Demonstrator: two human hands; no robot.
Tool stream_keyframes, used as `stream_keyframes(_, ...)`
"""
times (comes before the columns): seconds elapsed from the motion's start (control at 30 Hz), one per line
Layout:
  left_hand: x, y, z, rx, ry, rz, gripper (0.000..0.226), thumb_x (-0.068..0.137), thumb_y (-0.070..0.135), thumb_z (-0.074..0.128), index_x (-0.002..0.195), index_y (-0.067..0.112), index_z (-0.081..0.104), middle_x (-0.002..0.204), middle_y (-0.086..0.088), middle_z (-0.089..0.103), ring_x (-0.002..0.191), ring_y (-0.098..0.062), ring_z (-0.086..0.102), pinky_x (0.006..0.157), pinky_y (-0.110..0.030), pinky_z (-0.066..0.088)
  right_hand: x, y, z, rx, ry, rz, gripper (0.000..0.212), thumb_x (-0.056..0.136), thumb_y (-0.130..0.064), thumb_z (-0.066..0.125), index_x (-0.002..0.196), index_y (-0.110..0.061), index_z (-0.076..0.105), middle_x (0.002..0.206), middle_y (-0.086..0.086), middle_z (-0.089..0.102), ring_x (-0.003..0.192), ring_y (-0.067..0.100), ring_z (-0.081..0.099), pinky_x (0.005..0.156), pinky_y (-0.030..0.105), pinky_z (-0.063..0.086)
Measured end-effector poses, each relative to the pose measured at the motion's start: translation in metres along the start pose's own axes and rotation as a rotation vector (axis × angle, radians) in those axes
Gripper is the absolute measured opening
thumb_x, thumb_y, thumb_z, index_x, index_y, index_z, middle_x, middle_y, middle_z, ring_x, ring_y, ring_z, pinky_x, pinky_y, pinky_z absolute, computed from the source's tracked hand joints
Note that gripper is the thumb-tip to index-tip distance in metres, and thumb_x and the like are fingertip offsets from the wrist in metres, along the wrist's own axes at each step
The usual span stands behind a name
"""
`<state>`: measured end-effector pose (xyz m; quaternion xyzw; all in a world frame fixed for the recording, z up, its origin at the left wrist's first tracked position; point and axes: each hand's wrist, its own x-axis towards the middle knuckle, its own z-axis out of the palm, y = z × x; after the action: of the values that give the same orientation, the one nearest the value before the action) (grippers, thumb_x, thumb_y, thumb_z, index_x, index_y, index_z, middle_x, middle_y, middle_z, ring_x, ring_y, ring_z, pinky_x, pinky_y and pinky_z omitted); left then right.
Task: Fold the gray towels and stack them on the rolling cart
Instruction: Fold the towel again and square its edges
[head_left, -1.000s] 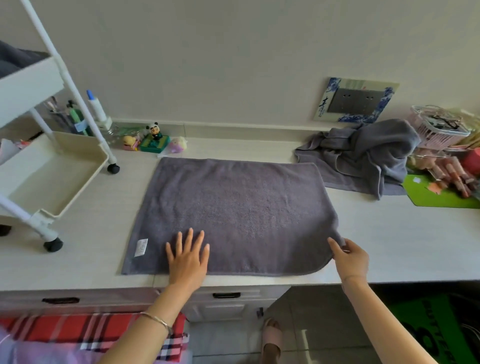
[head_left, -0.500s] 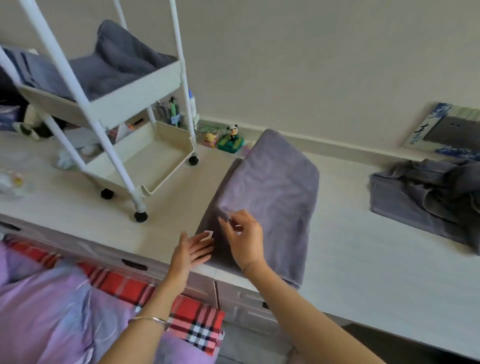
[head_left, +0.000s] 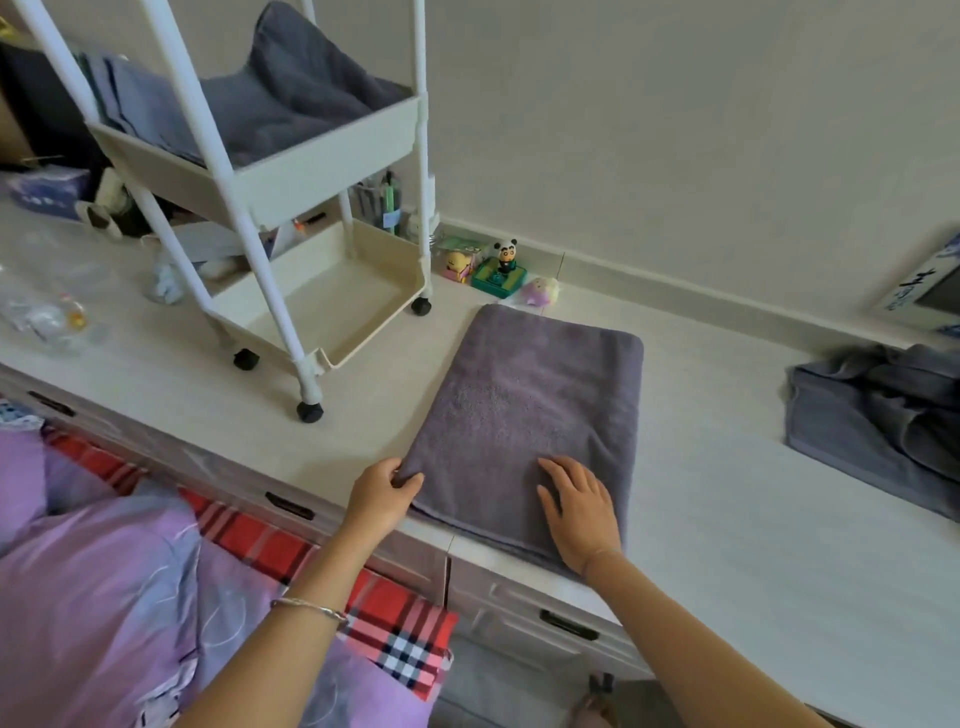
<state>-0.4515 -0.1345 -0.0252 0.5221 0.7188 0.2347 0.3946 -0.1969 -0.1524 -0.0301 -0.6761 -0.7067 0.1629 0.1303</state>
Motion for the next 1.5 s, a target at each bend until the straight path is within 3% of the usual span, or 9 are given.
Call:
stream_keyframes(0.07,0.002,0.006,0.008,0.036,-0.049,0.019,0.029,0.090,0.024,0.059,0.088,-0.004,0.062,0.067,-0.016,0.058,0.061,-0.023,0.052,0.055,-0.029,0.033,-0.006,0.021,-0.005,-0.045,0.003,0.000,0.042,0.099,-0.039,0.037,0.139,-0.026,0.041,0.143,-0.006,0.039,0.132,0.018,0.035,0.113,0.029,0.022)
stream_keyframes(0.2,0.006,0.023,0.035,0.017,-0.212,0.031,0.033,0.089,0.027,0.060,0.087,-0.005,0.062,0.077,-0.022,0.065,0.068,-0.026,0.058,0.059,-0.029,0.035,-0.025,0.061,-0.018,-0.093,0.044,0.074,0.048,0.097,-0.050,0.027,0.138,-0.029,0.040,0.143,-0.006,0.039,0.132,0.018,0.036,0.114,0.030,0.023)
stream_keyframes(0.4,0.004,0.057,0.073,-0.025,-0.354,0.040,0.019,0.090,0.033,0.060,0.084,0.014,0.059,0.083,-0.004,0.058,0.078,-0.017,0.055,0.072,-0.028,0.041,-0.052,0.105,-0.036,-0.082,0.090,0.179,0.047,0.096,-0.051,0.031,0.135,-0.028,0.045,0.139,-0.005,0.044,0.128,0.020,0.040,0.111,0.033,0.027)
stream_keyframes(0.6,-0.006,0.103,0.086,-0.095,-0.392,0.166,0.026,0.085,0.027,0.066,0.098,0.004,0.066,0.097,-0.017,0.071,0.091,-0.023,0.067,0.087,-0.043,0.051,-0.044,0.110,-0.057,0.371,0.202,0.287,0.030,0.098,-0.028,0.042,0.121,-0.016,0.057,0.123,-0.002,0.052,0.116,0.018,0.048,0.100,0.028,0.036)
stream_keyframes(0.73,-0.019,0.154,0.090,-0.365,-0.541,0.248,0.018,0.090,0.013,0.063,0.103,0.025,0.064,0.095,0.002,0.072,0.092,-0.010,0.068,0.086,-0.024,0.054,-0.036,0.107,-0.065,0.496,0.333,0.342,0.029,0.099,-0.024,0.041,0.118,-0.012,0.059,0.119,0.000,0.055,0.107,0.015,0.052,0.092,0.025,0.038)
stream_keyframes(0.9,-0.009,0.089,0.086,-0.140,-0.356,0.080,0.015,0.088,0.012,0.065,0.102,0.006,0.066,0.099,-0.016,0.070,0.087,-0.021,0.065,0.085,-0.039,0.053,-0.032,0.107,-0.058,0.394,0.359,0.336,0.024,0.098,-0.022,0.043,0.109,-0.014,0.062,0.115,0.003,0.059,0.105,0.024,0.055,0.096,0.041,0.044)
stream_keyframes(1.03,-0.012,0.065,0.086,-0.195,-0.345,-0.023,0.023,0.087,0.017,0.067,0.106,0.005,0.066,0.102,-0.012,0.071,0.092,-0.023,0.068,0.089,-0.039,0.053,-0.032,0.104,-0.052,0.351,0.338,0.337,0.021,0.098,-0.025,0.043,0.106,-0.018,0.061,0.115,0.001,0.058,0.106,0.025,0.054,0.098,0.045,0.043)
stream_keyframes(1.27,0.018,0.087,0.094,-0.166,-0.330,-0.040,0.024,0.088,0.027,0.065,0.103,0.009,0.067,0.100,-0.008,0.070,0.095,-0.023,0.066,0.089,-0.036,0.052,-0.008,0.097,-0.059,0.356,0.274,0.225,0.016,0.094,-0.022,0.053,0.107,-0.021,0.061,0.110,-0.008,0.054,0.099,0.021,0.057,0.094,0.045,0.045)
stream_keyframes(1.5,0.076,0.132,0.113,-0.259,-0.287,-0.067,0.022,0.090,0.027,0.062,0.102,0.009,0.065,0.105,-0.012,0.069,0.097,-0.026,0.066,0.089,-0.036,0.052,0.073,0.107,-0.085,0.355,0.086,0.133,0.028,0.095,-0.030,0.052,0.120,-0.018,0.055,0.124,-0.003,0.050,0.113,0.018,0.052,0.100,0.032,0.042)
